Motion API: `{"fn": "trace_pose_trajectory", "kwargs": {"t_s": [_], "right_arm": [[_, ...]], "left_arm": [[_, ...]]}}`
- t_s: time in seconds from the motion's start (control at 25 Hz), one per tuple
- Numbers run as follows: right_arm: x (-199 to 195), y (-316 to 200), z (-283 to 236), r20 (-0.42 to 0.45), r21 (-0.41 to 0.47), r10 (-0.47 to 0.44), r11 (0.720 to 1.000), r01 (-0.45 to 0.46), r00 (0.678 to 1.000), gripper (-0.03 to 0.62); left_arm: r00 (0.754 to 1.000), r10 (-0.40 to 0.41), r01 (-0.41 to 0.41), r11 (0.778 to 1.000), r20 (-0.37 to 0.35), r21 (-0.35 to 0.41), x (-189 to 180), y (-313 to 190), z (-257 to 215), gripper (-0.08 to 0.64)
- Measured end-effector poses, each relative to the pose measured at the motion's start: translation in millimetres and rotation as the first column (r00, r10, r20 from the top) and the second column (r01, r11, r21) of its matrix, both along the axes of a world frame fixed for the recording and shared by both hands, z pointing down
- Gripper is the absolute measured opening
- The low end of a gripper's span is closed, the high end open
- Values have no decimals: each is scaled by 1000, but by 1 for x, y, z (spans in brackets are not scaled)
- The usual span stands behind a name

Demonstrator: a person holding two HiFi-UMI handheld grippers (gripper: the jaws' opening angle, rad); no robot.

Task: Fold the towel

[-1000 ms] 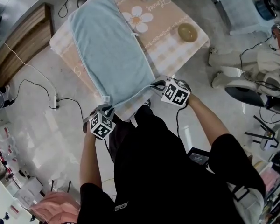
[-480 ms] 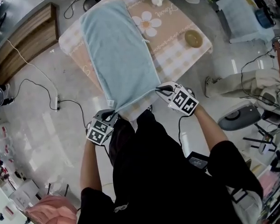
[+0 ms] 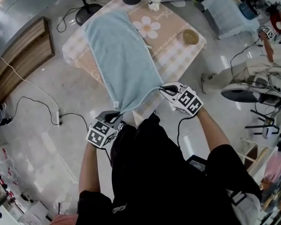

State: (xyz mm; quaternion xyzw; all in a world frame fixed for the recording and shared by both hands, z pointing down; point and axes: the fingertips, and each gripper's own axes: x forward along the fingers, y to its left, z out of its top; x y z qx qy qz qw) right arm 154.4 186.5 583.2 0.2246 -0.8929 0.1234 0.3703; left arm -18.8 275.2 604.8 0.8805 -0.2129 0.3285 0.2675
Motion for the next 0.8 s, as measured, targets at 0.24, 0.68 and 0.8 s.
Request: {"fn": "trace_pose_trajectory", "kwargs": {"t_s": [0.24, 0.68, 0.8], "right_arm": [[-25, 13, -3, 19, 16, 134, 991, -135, 991, 17], [7, -48, -70, 30, 160, 261, 952, -262, 965, 17], [15, -66, -73, 35, 174, 283, 943, -284, 959, 17]], "left_arm": [[999, -13, 13, 1000, -41, 6, -51, -16, -20, 41], [973, 130, -128, 991, -192, 27, -3, -45, -75, 41], [980, 91, -89, 996, -177, 21, -10, -83, -75, 41]]}}
